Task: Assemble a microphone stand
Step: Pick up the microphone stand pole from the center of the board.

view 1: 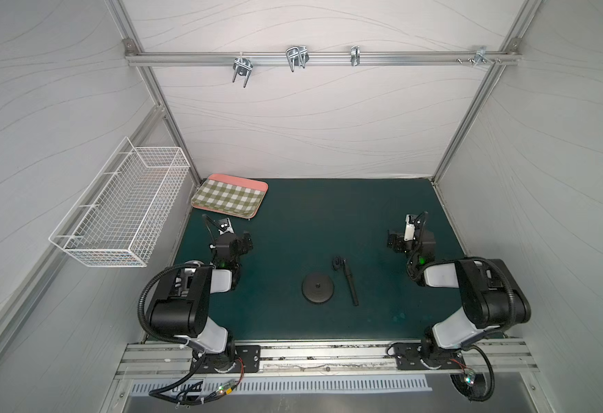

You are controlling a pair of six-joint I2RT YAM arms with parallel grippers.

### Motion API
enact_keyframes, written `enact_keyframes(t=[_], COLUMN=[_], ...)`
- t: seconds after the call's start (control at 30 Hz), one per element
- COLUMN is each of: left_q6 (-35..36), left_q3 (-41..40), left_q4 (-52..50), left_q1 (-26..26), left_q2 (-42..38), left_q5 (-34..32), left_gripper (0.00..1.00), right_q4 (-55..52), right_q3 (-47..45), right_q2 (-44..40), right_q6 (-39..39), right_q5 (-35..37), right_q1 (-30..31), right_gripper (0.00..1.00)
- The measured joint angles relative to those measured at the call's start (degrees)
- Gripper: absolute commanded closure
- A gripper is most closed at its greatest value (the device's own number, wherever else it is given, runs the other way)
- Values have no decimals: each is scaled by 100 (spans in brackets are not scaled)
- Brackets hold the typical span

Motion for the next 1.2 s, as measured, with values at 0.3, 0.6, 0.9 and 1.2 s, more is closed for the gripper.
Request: enact_keyframes(t=[0.3, 0.6, 0.9, 1.2], left_q6=[0, 0, 0, 0], left_q3=[0, 0, 0, 0], left_q4=[0, 0, 0, 2], left_q1=[0, 0, 0, 0], left_q2=[0, 0, 0, 0], left_q5=[0, 2, 2, 0], left_gripper=[0, 0, 0, 0], right_q4=[-2, -2, -2, -2], right_q3=[0, 0, 0, 0], right_q2=[0, 0, 0, 0], right_q6=[-2, 2, 2, 2], right_q5=[-44, -195, -258, -267], right_q1=[-4, -63, -83, -90], right_gripper=[1, 1, 1, 1])
